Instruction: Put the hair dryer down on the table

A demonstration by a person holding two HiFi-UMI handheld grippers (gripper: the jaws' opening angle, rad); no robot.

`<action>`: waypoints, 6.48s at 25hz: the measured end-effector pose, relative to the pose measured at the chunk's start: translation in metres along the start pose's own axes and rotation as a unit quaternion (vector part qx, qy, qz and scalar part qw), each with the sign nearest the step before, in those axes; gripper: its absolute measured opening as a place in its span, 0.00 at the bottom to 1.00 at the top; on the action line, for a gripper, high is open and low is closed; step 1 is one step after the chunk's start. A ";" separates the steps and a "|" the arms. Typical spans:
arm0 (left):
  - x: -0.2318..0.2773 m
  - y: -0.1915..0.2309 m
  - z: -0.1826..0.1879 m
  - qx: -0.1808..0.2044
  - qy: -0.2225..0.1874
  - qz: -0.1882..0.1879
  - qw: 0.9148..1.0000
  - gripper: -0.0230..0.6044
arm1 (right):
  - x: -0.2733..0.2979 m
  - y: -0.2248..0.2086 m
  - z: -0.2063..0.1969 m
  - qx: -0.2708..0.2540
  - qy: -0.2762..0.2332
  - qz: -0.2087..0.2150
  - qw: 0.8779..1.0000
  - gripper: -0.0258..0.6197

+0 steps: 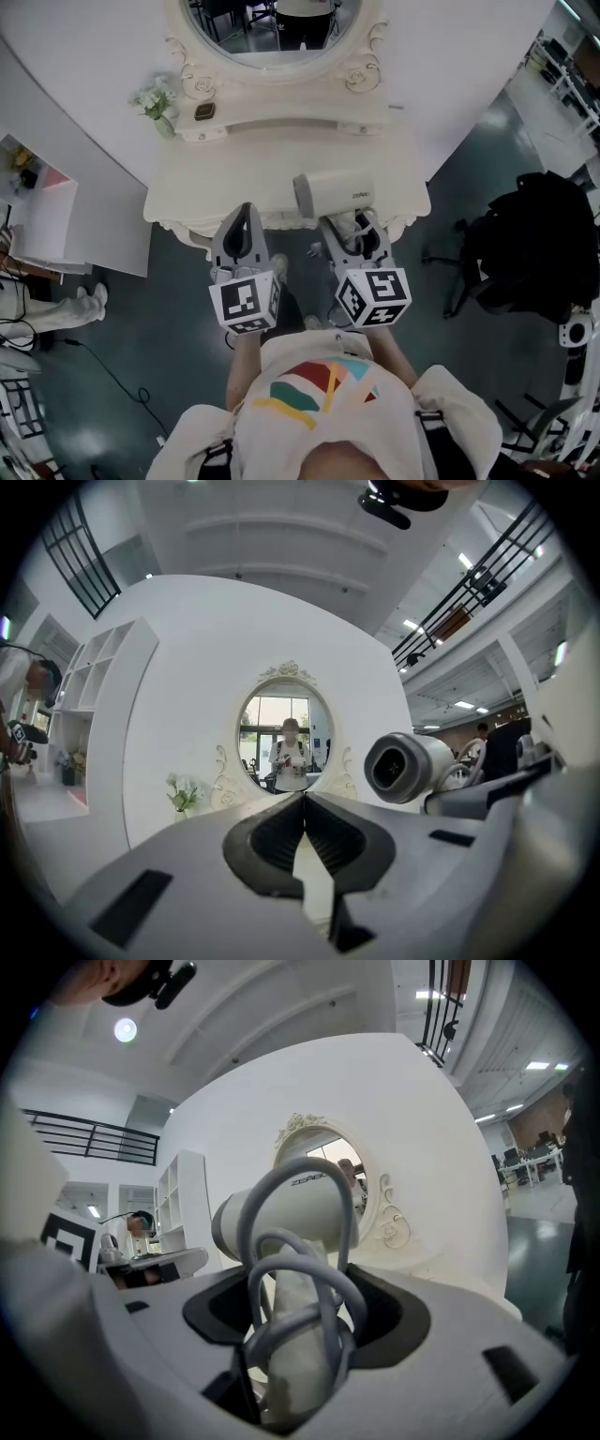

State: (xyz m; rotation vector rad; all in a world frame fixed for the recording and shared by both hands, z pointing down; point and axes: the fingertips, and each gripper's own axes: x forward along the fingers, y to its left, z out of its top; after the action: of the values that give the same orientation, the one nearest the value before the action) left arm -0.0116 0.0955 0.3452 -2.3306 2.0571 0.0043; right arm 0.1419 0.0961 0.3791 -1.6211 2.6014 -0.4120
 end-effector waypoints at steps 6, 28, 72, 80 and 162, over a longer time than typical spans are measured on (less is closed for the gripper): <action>0.020 0.017 -0.006 -0.007 0.001 0.001 1.000 0.04 | 0.023 -0.005 0.000 -0.001 0.001 -0.008 1.000 0.45; 0.233 0.110 0.006 -0.018 -0.011 -0.053 0.998 0.04 | 0.227 -0.014 0.054 -0.046 -0.025 -0.053 0.997 0.45; 0.326 0.150 -0.024 0.022 0.016 -0.033 0.999 0.04 | 0.361 -0.047 -0.014 0.011 0.135 -0.043 0.990 0.45; 0.324 0.155 -0.029 0.023 0.025 -0.027 0.999 0.04 | 0.360 -0.058 -0.056 0.030 0.200 -0.054 0.978 0.45; 0.328 0.149 -0.052 0.047 0.062 -0.034 0.996 0.04 | 0.343 -0.094 -0.197 0.019 0.347 -0.110 0.931 0.53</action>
State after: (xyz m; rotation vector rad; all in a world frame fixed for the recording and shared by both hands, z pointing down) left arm -0.1192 -0.2494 0.3857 -2.3992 1.9814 -0.2388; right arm 0.0341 -0.2087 0.6260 -2.0521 2.8110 -1.2462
